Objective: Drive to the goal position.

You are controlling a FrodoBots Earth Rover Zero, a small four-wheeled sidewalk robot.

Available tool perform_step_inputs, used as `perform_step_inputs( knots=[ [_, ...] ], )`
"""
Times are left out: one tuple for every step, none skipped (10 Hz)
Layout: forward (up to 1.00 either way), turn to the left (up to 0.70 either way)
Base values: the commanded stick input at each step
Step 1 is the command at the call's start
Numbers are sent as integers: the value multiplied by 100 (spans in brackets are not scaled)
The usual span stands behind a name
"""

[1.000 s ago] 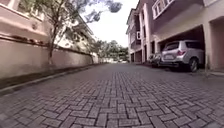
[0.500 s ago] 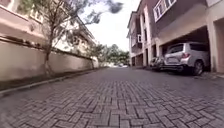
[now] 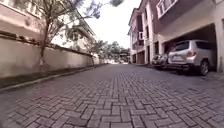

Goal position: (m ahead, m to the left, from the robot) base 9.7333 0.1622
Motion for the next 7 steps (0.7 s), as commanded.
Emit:
perform_step_inputs(
  knots=[
    [70,0],
    [70,0],
    [70,0],
    [70,0],
    [70,0],
    [70,0],
    [70,0]
  ],
)
